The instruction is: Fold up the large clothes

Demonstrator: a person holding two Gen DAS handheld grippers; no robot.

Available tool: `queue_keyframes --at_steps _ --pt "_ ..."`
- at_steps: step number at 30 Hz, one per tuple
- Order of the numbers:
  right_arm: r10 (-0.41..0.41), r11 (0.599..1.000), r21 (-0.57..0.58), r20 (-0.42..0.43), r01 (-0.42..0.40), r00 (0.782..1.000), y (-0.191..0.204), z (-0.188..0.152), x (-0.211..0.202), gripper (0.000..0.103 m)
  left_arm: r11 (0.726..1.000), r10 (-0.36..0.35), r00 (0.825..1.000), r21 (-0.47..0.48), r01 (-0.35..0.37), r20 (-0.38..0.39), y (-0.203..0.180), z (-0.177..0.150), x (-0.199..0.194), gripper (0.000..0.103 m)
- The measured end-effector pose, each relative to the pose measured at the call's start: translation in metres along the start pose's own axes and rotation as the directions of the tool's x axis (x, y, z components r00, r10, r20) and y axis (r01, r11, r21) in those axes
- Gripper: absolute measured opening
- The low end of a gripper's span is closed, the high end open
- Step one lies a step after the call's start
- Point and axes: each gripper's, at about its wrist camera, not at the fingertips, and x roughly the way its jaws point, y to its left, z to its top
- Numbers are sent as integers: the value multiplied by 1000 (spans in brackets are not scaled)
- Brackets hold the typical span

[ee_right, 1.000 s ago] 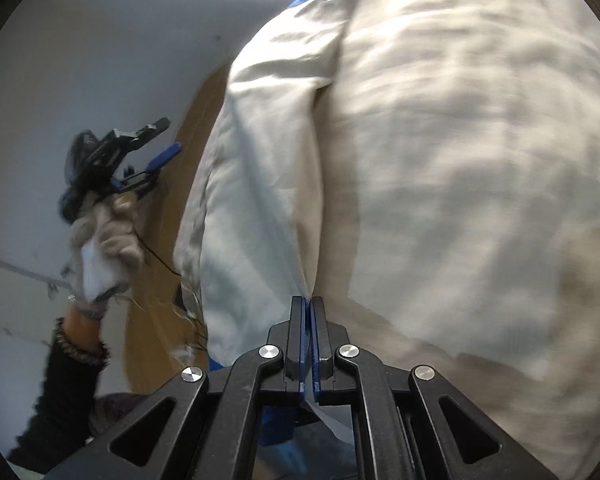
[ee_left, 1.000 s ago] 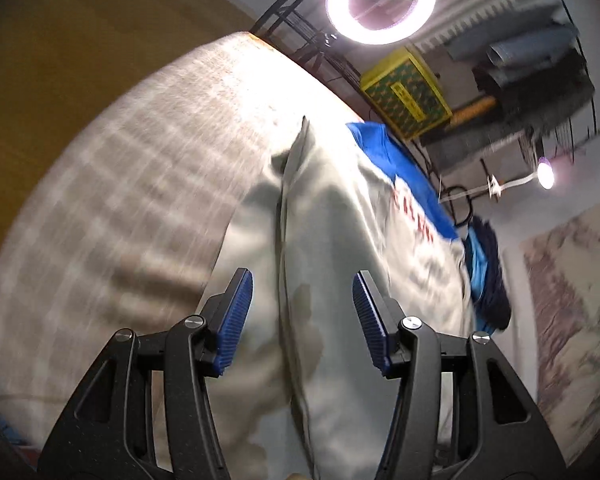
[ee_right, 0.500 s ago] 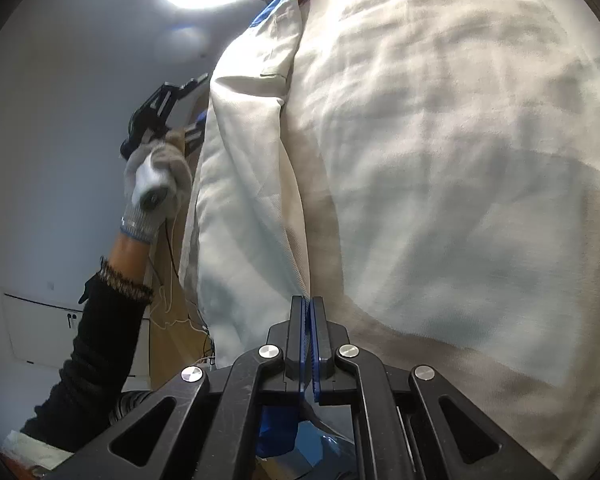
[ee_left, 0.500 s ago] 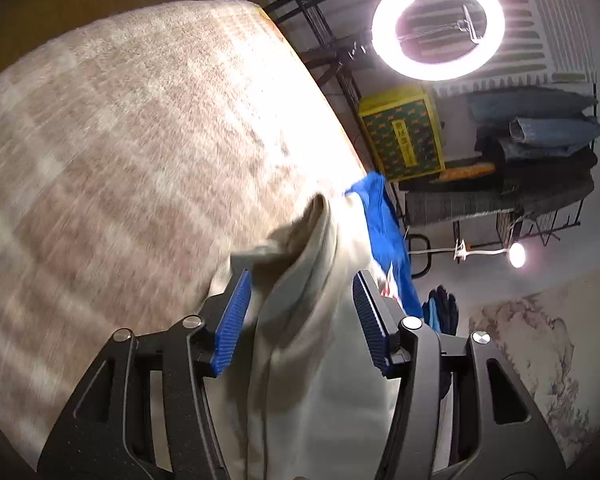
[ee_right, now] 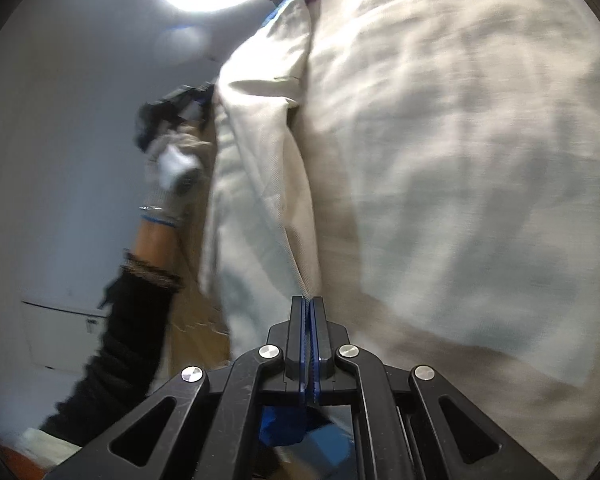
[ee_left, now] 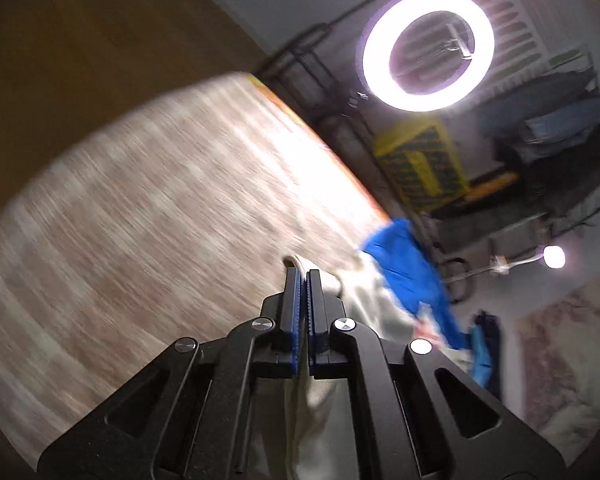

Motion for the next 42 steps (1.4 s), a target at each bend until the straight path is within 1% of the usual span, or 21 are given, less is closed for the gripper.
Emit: queue_keyframes --at_steps 2,3,5,6,8,10,11,13,15,16,19,22,24,26,27,31,34,36,40,41,42 --pt "29 999 17 -14 -29 999 9 3 17 0 995 99 995 7 -100 15 8 3 8 0" --pt "29 1000 14 -37 -28 999 15 3 27 0 994 113 994 -16 -112 12 15 4 8 0" --pt "-12 999 -32 -65 10 998 29 1 40 0 993 102 995 -54 -102 1 25 8 -2 0" --pt "-29 998 -54 -69 25 997 34 0 42 4 994 92 996 -51 -92 7 26 10 -12 0" --pt "-48 995 -95 -74 41 996 42 0 43 10 996 90 996 12 -90 27 16 12 -43 0" --pt "-77 987 -143 -65 67 995 48 -1 42 48 993 90 995 71 -93 37 6 11 -73 1" --pt "-95 984 -156 -56 85 994 48 -4 42 52 994 75 997 78 -77 25 5 7 -90 5" --pt "-103 982 -165 -69 90 992 45 -9 44 53 995 50 999 82 -50 2 3 -5 -119 18" --pt "-90 984 -161 -86 75 992 42 -14 47 53 994 39 999 99 -35 -33 2 -30 -150 41" --pt "-82 984 -167 -95 66 992 42 -17 47 52 994 38 998 102 -32 -51 2 -41 -160 45" --pt "-85 978 -196 -101 64 991 44 -23 47 52 995 15 988 97 0 -150 3 -88 -184 46" --pt "-81 978 -200 -101 60 992 44 -24 47 51 997 -5 970 76 24 -244 6 -142 -202 46" --pt "-72 981 -189 -101 52 992 41 -23 45 49 997 -16 953 68 39 -304 8 -177 -209 53" --pt "-66 982 -180 -96 48 993 38 -25 45 46 998 -8 936 59 31 -352 14 -211 -211 59" --pt "-65 983 -177 -94 47 994 36 -27 44 45 998 -6 928 50 26 -372 16 -224 -209 60" --pt "-68 981 -185 -84 51 994 31 -28 44 43 999 -39 897 -27 30 -441 32 -268 -205 60" --pt "-61 983 -178 -84 46 995 31 -28 42 41 999 -47 883 -34 36 -466 32 -289 -202 60" --pt "-50 987 -158 -82 36 995 29 -29 42 39 999 -50 878 -21 45 -476 27 -293 -197 60" --pt "-42 989 -146 -86 30 995 25 -29 45 33 999 -40 879 7 49 -476 21 -298 -190 60" --pt "-38 989 -143 -90 24 995 26 -30 46 32 999 -29 877 17 43 -479 19 -297 -190 55" --pt "-30 990 -139 -99 16 995 27 -31 48 27 999 -4 878 42 27 -478 18 -295 -192 26"
